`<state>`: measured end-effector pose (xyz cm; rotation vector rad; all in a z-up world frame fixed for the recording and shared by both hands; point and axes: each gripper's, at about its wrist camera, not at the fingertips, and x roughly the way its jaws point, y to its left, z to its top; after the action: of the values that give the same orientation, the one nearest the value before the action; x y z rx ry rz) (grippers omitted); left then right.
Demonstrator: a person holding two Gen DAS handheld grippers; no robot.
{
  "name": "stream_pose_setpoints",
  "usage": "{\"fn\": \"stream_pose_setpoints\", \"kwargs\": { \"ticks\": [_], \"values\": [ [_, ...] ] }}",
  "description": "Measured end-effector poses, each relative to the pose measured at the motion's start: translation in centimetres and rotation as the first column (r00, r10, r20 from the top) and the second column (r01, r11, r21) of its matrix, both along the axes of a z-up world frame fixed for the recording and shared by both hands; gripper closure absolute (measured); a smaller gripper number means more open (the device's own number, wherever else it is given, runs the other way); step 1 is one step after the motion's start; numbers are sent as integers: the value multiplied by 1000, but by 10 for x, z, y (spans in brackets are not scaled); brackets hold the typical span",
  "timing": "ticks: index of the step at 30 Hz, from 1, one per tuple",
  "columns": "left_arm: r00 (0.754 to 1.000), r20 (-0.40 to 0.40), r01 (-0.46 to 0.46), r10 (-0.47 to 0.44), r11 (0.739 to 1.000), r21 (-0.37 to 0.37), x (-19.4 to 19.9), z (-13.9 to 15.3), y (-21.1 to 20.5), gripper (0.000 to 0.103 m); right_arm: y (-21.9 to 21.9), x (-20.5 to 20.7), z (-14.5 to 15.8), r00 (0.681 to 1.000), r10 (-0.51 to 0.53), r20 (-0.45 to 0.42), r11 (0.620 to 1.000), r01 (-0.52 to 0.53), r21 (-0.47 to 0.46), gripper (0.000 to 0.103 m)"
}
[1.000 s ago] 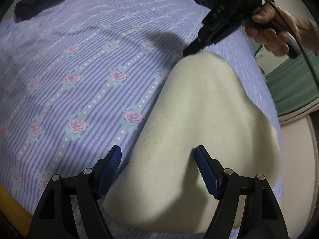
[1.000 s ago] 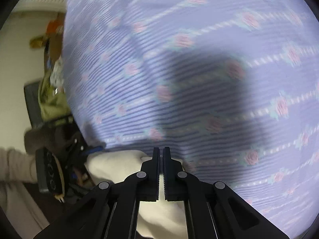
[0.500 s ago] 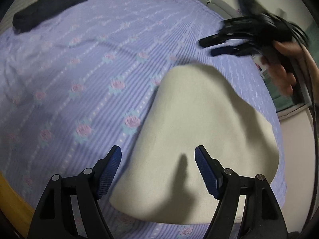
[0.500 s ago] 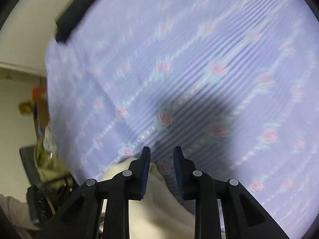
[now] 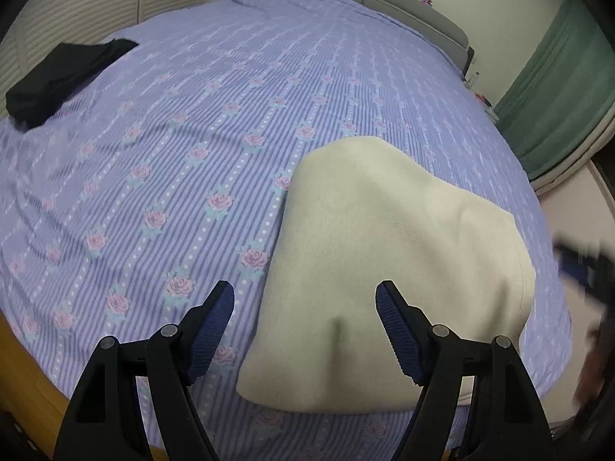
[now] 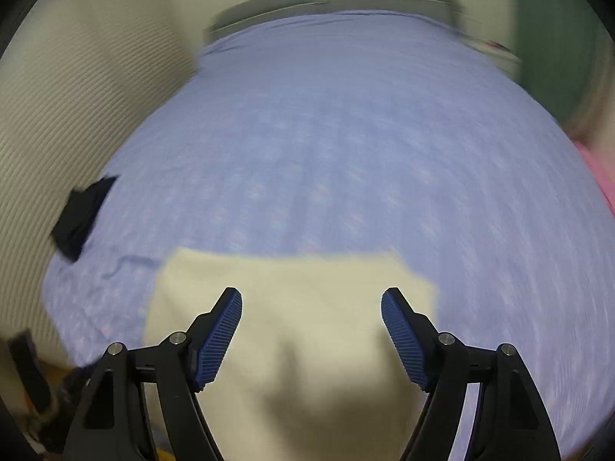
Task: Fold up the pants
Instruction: 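Grasp the folded sweatpants edge with the left tool while the right tool grasps beside it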
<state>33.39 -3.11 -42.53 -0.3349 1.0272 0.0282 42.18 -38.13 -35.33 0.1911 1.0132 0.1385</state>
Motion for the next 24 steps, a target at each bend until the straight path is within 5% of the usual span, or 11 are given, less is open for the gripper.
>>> {"fn": "stream_pose_setpoints", "kwargs": {
  "ticks": [5, 12, 17, 24],
  "values": [
    [1000, -10, 25, -24, 999, 39, -1, -6, -7, 27, -33, -59, -41, 983, -166, -80, 981, 172, 86, 24],
    [997, -27, 71, -69, 992, 106, -12, -18, -18, 27, -50, -98, -84, 953, -256, -161, 946, 281, 163, 24],
    [996, -55, 69, -64, 993, 100, -12, -33, -21, 27, -60, -129, -121, 873, -418, -252, 822, 481, 303, 24],
    [996, -66, 62, -59, 997, 44, -8, -49, -24, 22, -52, -130, -165, 866, -405, -293, 676, 500, 542, 24]
  ]
}}
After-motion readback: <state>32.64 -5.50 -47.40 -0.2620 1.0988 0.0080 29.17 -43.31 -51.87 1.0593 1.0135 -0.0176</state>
